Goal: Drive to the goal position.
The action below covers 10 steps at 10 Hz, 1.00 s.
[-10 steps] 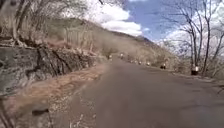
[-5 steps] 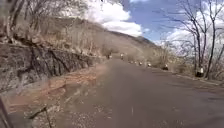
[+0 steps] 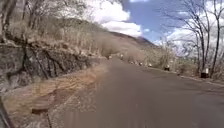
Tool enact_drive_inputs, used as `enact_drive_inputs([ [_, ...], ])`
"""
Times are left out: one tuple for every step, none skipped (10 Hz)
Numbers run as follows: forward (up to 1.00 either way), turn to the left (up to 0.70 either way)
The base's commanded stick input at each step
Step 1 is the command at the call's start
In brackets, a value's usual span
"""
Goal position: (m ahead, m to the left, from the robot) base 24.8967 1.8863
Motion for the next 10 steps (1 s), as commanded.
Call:
enact_drive_inputs([
  [0.70,0.00],
  [0.70,0.00],
  [0.70,0.00],
  [0.70,0.00],
  [0.70,0.00],
  [0.70,0.00],
  [0.70,0.00],
  [0.70,0.00],
  [0.70,0.00],
  [0.70,0.00],
])
